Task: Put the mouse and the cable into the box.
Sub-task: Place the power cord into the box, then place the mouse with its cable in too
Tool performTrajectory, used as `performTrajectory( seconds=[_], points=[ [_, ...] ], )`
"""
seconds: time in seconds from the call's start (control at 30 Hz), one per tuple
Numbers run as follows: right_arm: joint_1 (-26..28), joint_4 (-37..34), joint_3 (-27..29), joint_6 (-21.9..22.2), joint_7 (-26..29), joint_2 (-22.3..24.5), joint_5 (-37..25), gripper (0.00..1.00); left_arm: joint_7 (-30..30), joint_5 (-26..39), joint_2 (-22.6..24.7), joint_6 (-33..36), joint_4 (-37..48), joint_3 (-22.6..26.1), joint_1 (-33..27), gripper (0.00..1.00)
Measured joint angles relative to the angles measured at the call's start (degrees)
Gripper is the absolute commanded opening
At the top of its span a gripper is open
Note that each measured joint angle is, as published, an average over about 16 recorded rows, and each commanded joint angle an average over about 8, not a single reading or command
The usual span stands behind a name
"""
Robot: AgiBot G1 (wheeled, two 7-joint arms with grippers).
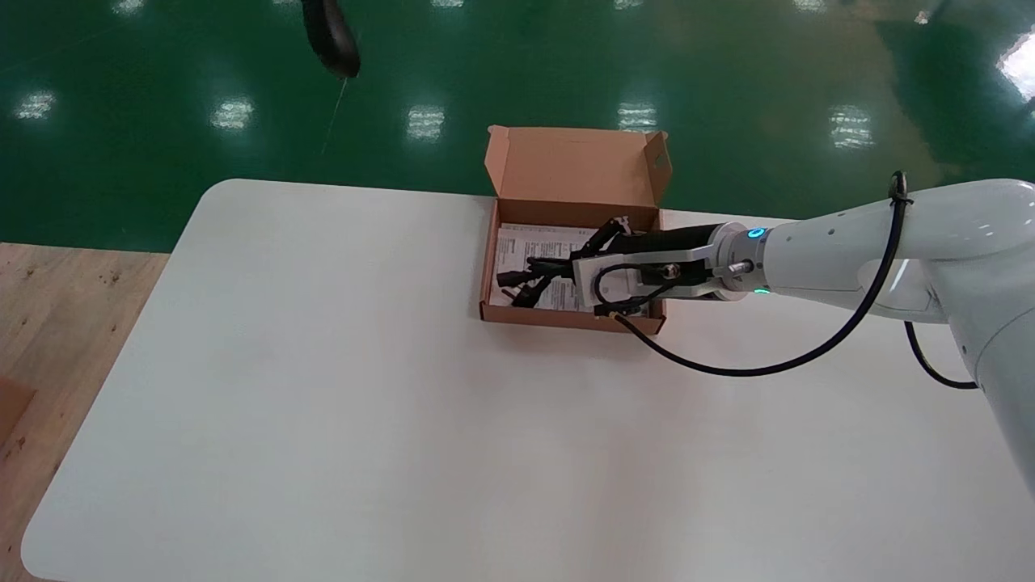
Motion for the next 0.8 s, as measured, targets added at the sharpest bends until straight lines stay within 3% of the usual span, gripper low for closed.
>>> performTrajectory(
  seconds=[0.37, 0.6, 0.8],
  points=[
    [2.1, -0.7, 0.4, -2.6, 0.7, 2.4, 1.2, 1.00, 2.5, -1.3, 5.9, 2.5, 4.7, 1.0, 2.9, 0.00],
    [7.1, -1.7, 2.2, -7.6, 1.1, 10.2, 3.8, 1.00, 7.1, -3.6, 13.1, 0.5, 12.6, 0.7, 5.6, 0.00],
    [11.9, -2.9, 3.2, -11.4, 1.1, 19.0, 5.1, 1.00, 9.2, -7.1, 17.4, -3.7, 13.8, 1.3, 10.0, 0.00]
  ],
)
